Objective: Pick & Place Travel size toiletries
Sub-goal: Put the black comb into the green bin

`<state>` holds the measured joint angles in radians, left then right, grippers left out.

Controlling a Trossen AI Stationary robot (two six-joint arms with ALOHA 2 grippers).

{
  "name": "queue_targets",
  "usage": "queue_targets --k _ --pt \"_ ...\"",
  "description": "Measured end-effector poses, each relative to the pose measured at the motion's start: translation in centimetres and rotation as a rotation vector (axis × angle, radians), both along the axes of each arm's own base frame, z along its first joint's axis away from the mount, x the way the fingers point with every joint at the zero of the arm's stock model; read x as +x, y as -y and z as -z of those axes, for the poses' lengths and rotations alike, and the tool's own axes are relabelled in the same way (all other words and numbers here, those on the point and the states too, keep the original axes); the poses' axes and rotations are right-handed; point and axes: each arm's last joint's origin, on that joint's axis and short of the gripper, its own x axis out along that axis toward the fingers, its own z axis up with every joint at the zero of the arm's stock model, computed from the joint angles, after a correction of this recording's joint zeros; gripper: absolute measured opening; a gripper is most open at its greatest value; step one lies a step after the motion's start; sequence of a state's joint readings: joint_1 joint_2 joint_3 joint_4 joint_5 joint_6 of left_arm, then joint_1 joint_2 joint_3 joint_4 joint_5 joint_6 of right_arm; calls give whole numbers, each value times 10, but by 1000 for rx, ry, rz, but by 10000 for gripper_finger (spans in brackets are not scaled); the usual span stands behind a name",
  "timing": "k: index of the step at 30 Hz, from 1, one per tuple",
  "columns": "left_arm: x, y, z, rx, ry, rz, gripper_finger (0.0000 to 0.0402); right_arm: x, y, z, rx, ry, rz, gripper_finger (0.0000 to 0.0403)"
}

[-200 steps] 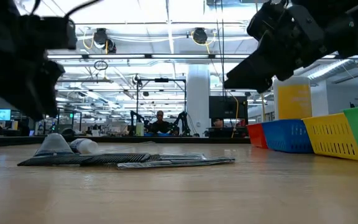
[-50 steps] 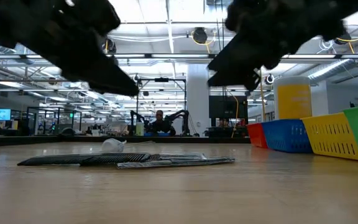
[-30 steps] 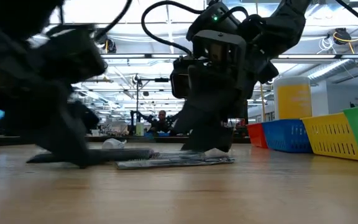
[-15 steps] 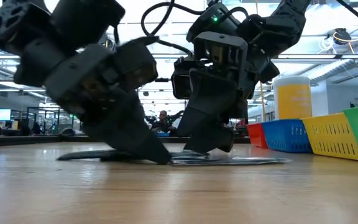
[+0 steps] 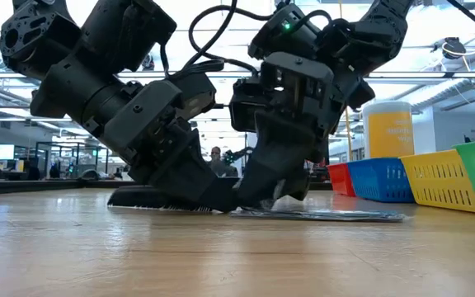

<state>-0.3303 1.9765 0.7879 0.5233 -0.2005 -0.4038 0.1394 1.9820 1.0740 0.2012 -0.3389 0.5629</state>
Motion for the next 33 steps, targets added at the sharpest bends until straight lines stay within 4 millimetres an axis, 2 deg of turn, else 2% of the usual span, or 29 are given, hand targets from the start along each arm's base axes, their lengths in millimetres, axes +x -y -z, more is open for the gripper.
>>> queue_targets --k 2,4,7,11,15,20,26,30,33 --pt "0 1 0 0 4 3 10 0 1 1 -5 -4 5 37" --pt "0 3 -1 0 13 4 17 -2 2 -4 -15 -12 16 12" --pt "-1 7 -5 -3 36 18 25 -10 4 -21 -65 -33 63 15" --pt "-2 14 -13 13 85 72 28 -29 9 -55 -169 -79 129 7" --pt "-1 19 -18 33 138 112 26 -57 3 -93 -190 -113 151 9" --pt "-2 24 -19 64 154 140 26 -112 -27 -126 -94 -304 72 5" --pt "-4 27 -20 86 156 134 26 -179 -87 -149 126 -590 0 8" --pt "-3 27 -20 84 160 134 26 -204 -113 -149 151 -696 41 9" --pt "-3 27 -21 83 165 133 26 -209 -116 -140 125 -710 60 11"
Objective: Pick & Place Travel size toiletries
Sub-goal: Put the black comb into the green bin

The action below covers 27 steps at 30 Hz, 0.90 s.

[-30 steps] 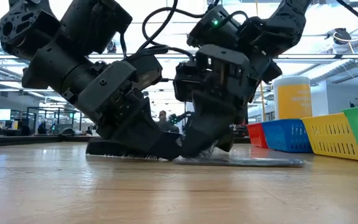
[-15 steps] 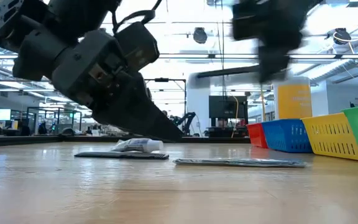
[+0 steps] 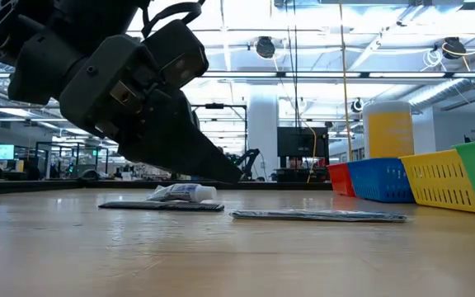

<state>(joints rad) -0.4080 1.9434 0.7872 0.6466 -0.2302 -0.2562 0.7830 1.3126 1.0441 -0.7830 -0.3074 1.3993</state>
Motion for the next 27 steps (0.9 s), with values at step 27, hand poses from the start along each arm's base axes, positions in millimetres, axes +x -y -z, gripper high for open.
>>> queue_targets --k 27 --pt "-5 21 -26 -39 134 136 26 47 35 4 -34 734 23 157"
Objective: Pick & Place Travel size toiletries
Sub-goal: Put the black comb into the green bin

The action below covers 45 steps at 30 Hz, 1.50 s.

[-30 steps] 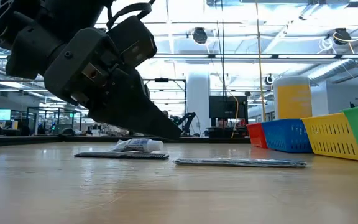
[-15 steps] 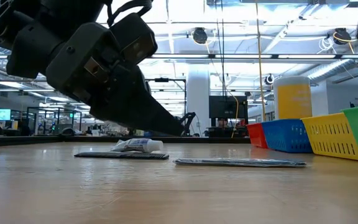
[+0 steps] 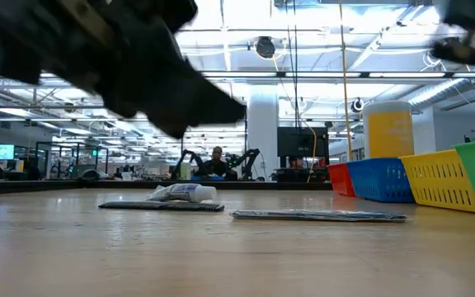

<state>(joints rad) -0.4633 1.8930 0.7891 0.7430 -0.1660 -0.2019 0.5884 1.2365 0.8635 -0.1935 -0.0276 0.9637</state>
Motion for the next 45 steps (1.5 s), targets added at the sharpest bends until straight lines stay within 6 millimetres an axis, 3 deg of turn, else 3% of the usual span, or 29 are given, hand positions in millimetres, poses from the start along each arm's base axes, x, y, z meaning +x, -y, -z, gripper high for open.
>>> queue_targets --k 7,11,19,27,33,45 --pt "-16 18 -41 57 134 67 26 36 -5 -6 -273 475 -82 131" --pt "-22 23 -45 78 138 99 26 63 -5 9 -343 605 -105 128" --pt "-24 23 -33 -51 -23 61 26 88 25 67 -360 278 -41 189" --pt "26 22 -5 -49 -180 72 3 94 45 97 -192 -10 -72 260" --pt "57 4 17 4 -343 -12 10 94 55 113 -139 -131 -91 266" --pt "74 -35 41 -58 -398 -152 4 98 57 127 -118 -171 -105 258"
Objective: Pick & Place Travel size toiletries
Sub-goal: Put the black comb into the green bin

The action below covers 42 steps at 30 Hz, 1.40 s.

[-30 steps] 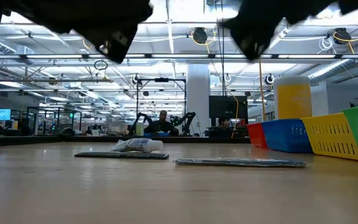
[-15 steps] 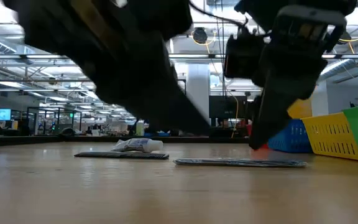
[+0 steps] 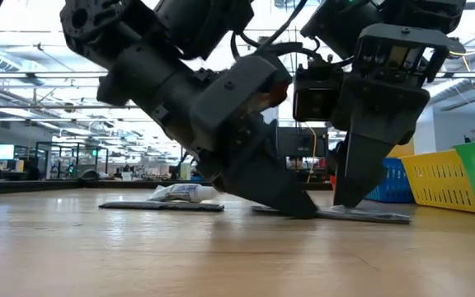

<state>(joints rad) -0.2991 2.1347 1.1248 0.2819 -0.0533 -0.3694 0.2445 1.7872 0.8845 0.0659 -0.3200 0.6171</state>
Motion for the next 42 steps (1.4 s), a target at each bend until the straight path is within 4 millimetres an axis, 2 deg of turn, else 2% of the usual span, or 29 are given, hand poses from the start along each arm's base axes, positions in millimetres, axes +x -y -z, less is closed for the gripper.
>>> queue_targets --k 9,15,18,27,34,38,42 --pt "2 -6 1 26 12 -16 4 2 6 2 7 -2 23 240" --pt "2 -6 16 33 -15 -30 4 3 7 2 7 13 24 221" --pt "1 -4 17 30 -16 -33 2 4 8 1 13 15 43 216" --pt "-1 5 17 67 9 -43 3 7 11 -15 55 80 92 219" --pt "-1 5 17 72 10 -41 5 7 12 -16 80 83 85 219" --pt "-1 5 17 74 11 -38 3 5 17 -22 14 102 89 216" --pt "-1 6 17 67 9 -42 8 -2 26 -14 -62 -1 130 217"
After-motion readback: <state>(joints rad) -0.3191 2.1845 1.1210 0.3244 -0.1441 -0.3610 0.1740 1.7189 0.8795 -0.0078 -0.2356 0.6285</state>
